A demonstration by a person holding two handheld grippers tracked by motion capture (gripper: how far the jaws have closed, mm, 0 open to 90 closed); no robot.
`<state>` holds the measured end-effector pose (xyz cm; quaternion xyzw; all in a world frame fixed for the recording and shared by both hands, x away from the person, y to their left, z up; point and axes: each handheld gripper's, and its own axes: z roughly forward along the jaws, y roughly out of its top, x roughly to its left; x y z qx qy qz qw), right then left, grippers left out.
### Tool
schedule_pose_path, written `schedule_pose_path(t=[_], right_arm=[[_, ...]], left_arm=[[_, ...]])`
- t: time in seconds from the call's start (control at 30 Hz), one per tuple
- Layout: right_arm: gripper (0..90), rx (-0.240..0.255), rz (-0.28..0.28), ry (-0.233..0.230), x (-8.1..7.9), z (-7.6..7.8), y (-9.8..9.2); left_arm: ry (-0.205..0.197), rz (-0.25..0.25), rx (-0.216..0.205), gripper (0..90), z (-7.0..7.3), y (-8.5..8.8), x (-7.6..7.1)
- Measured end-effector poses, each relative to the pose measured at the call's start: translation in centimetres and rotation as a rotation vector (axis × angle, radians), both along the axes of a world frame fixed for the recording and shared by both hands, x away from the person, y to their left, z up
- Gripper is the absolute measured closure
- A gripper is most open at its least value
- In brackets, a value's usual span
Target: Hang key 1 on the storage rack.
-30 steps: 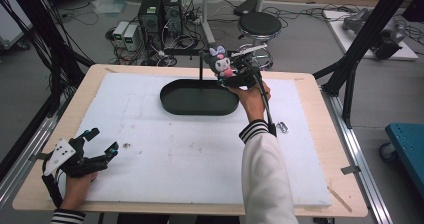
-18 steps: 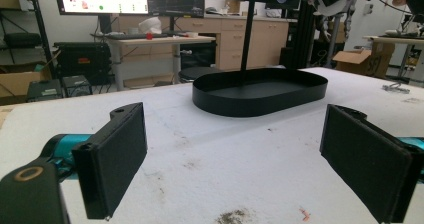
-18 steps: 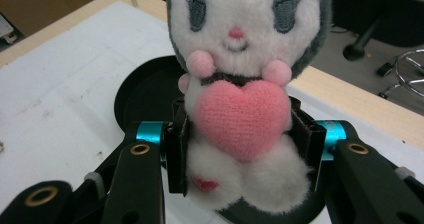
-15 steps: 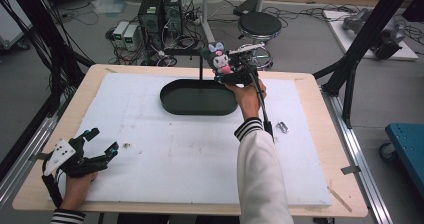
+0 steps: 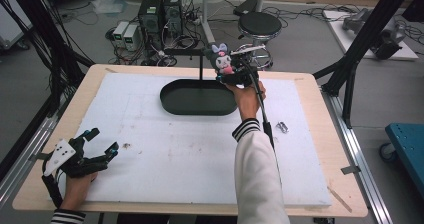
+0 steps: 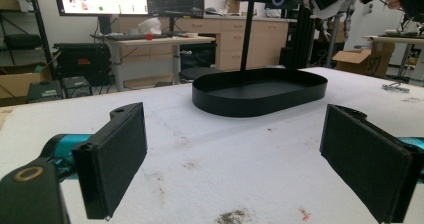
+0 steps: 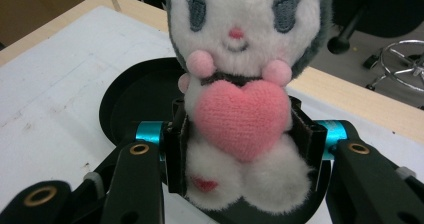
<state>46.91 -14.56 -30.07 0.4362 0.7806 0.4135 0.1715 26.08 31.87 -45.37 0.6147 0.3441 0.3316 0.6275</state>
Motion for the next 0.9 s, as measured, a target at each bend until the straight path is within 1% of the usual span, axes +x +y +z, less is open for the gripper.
schedule_pose_path(t=[0.17, 0.27, 0.33, 0.43, 0.47, 0.6, 0.7, 0.83, 0.9], right_arm=[[53.4, 0.010, -0.014, 0.016, 0.0, -0.2, -0.3], [53.4, 0.008, -0.014, 0.025, -0.1, -0.3, -0.5], [53.4, 0.009, -0.017, 0.004, -0.3, -0.7, -0.6], [53.4, 0.012, -0.013, 0.023, -0.4, -1.4, -1.0], [53.3, 0.005, -0.001, 0.042, -0.4, -1.6, -1.1], [53.3, -0.002, 0.000, 0.032, -0.5, -1.4, -1.0], [53.3, -0.010, 0.004, 0.038, -0.4, -1.6, -1.1], [53.3, -0.034, 0.013, 0.063, -0.3, -1.8, -1.0], [53.3, -0.058, 0.016, 0.066, -0.3, -1.9, -1.0]], left_arm=[[0.000, -0.001, 0.003, 11.9, 0.0, 0.0, 0.0], [-0.001, -0.002, 0.006, 11.9, 0.0, 0.0, 0.0], [-0.001, 0.000, 0.000, 11.9, 0.0, 0.0, 0.0], [-0.001, 0.000, 0.004, 11.9, 0.0, 0.0, 0.0], [-0.001, 0.001, 0.004, 11.9, 0.0, 0.0, 0.0], [-0.001, 0.000, 0.005, 11.9, 0.0, 0.0, 0.0], [-0.002, 0.000, 0.002, 11.9, 0.0, 0.0, 0.0], [-0.002, 0.000, 0.002, 11.9, 0.0, 0.0, 0.0], [-0.003, 0.000, 0.002, 11.9, 0.0, 0.0, 0.0]])
